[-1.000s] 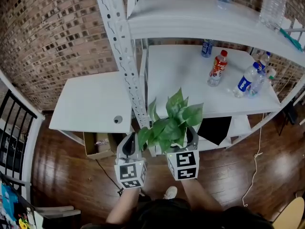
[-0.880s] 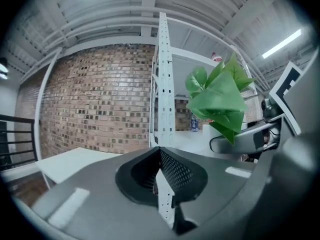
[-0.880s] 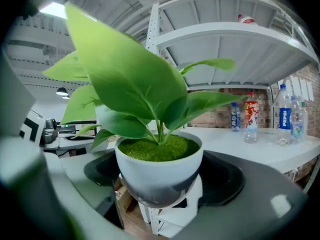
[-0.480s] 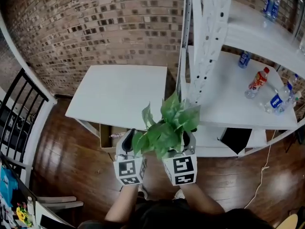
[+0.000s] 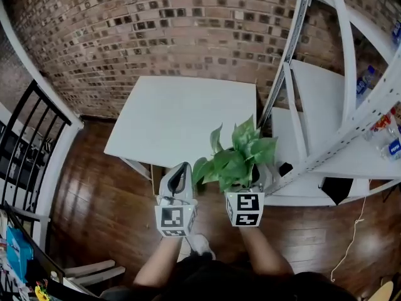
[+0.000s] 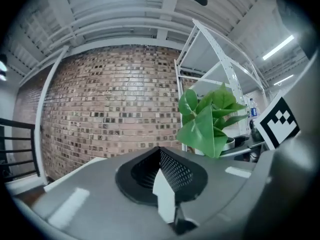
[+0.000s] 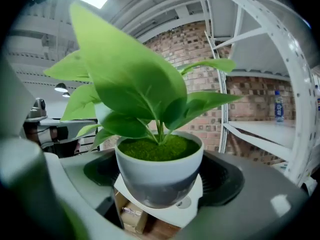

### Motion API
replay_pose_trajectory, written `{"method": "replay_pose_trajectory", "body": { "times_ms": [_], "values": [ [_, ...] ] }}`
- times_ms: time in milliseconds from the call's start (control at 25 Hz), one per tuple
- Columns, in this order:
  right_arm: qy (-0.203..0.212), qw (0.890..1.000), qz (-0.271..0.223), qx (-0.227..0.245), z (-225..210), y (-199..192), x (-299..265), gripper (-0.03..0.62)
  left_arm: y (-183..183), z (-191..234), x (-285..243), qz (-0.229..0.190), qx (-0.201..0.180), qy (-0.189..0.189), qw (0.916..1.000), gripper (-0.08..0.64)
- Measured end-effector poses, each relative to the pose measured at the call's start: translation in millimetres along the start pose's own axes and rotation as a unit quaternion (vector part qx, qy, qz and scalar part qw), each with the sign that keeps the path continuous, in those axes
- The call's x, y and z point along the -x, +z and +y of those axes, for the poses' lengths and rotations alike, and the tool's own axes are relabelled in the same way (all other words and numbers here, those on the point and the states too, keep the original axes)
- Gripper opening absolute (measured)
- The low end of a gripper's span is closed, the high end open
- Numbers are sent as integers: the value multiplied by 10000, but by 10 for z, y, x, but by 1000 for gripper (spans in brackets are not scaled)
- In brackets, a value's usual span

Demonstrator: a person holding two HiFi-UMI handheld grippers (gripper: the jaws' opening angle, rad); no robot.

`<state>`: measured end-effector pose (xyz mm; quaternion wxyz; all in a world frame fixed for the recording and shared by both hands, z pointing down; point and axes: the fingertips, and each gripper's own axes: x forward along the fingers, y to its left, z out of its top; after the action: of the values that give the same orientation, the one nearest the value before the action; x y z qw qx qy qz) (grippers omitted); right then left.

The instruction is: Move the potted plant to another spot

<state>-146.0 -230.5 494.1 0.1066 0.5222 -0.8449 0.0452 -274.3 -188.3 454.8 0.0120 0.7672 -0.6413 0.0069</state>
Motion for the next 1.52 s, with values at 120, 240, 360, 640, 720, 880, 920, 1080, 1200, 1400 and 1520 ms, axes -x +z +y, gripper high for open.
{"method": "replay_pose_trajectory", "body": {
  "times_ms": [120,240,360,640,720,880,920,1080,1200,1400,1520],
  "values": [
    [-183,9998,53,79,102,-237,-355,472,-158,270,-104,92,112,-91,9999,14],
    [-351,9992,177,46,113,-524,-673,472,-311,447,-193,126,297,-137,9994,14],
    [-433,9986,313,4,103,-805,-946,472,-367,526,-253,117,430,-204,9988,14],
    [-465,9973,572,-24,62,-1224,-1433,472,-452,547,-369,43,540,-372,9978,14],
    [-503,9963,701,-28,76,-1317,-1572,472,-524,577,-389,79,557,-400,9976,14],
    [-539,9941,935,-42,110,-1484,-1787,472,-552,654,-405,124,579,-401,9974,14],
    [-550,9937,974,-42,110,-1518,-1822,472,-532,672,-409,130,594,-391,9974,14],
    [-587,9927,1049,-67,94,-1606,-1919,472,-535,733,-409,122,600,-390,9974,14],
    [-613,9925,1048,-121,82,-1676,-1959,472,-543,750,-414,118,614,-402,9972,14],
    [-624,9929,1001,-159,86,-1715,-1987,472,-572,731,-412,110,555,-444,9974,14],
    [-616,9923,1051,-217,105,-1698,-1966,474,-610,713,-424,138,568,-437,9973,14]
  ]
}}
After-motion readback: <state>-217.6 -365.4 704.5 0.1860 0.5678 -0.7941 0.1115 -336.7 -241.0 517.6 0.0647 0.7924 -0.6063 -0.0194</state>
